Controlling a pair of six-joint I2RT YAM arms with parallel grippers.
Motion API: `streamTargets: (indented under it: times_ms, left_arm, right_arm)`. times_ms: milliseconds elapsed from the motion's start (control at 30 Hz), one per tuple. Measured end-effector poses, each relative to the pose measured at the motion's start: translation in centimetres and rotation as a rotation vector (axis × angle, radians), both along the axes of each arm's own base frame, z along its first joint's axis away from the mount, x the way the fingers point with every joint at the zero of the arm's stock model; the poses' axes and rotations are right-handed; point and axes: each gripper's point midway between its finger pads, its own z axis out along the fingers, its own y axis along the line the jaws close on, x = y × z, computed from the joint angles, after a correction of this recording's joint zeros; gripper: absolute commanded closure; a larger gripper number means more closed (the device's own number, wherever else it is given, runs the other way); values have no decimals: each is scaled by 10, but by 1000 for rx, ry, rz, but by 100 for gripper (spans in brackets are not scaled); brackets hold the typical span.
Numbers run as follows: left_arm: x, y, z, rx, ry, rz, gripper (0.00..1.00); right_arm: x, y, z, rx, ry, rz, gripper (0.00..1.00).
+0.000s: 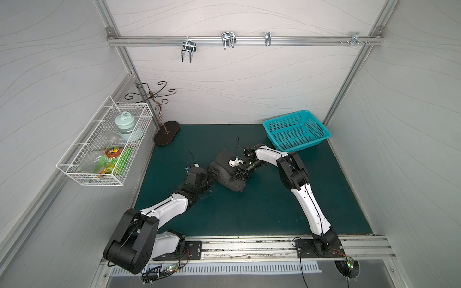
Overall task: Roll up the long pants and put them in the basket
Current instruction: Roll the long pant at the center of the board.
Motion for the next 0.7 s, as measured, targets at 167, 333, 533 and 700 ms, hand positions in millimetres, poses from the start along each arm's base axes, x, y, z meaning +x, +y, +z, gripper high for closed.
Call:
streamTargets:
  times_ms: [167,333,533,700]
  left_arm:
    - [1,0,-19,12,44,3,1]
    - [8,-3,-21,5,23,2,1]
    - [14,-5,-19,-4,-1,2,1]
    - [18,-7,-20,-8,-12,-1,1]
  right_arm:
    - [0,0,0,0,0,1,100]
    - [0,0,0,0,1,1,100]
    - [-1,0,0,-1,1,1,100]
    - [-1,0,0,-1,1,1,100]
